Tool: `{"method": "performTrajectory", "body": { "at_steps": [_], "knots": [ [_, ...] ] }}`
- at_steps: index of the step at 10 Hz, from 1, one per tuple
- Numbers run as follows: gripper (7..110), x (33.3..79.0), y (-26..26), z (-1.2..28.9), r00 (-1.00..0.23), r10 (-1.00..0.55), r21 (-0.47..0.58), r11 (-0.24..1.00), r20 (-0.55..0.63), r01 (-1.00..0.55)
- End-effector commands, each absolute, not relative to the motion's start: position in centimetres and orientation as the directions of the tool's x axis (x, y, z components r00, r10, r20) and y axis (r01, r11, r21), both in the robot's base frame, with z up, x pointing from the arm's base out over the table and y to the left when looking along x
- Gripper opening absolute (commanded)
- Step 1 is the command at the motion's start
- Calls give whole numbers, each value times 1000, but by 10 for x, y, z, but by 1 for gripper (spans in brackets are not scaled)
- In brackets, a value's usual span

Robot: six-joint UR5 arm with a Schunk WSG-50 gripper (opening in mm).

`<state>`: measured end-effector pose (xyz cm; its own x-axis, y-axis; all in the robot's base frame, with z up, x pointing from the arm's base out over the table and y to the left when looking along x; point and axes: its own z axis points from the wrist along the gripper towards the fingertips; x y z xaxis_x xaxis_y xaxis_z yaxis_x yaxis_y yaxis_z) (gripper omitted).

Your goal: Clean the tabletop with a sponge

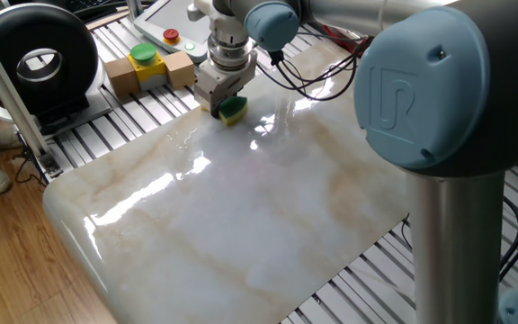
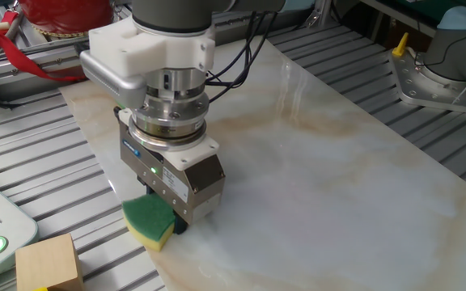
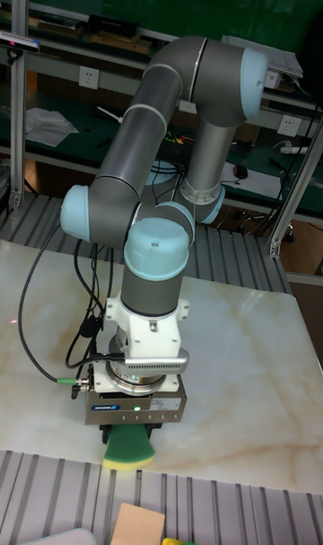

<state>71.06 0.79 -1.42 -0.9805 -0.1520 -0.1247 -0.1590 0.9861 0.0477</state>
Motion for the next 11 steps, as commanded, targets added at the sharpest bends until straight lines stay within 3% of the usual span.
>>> {"method": "performTrajectory", "body": {
  "at_steps": [1,11],
  "knots": [
    [7,709,12,-14,-982,-136,58,988,-129,-144],
    [7,696,25,-14,-984,-129,72,988,-122,-138]
  ]
}}
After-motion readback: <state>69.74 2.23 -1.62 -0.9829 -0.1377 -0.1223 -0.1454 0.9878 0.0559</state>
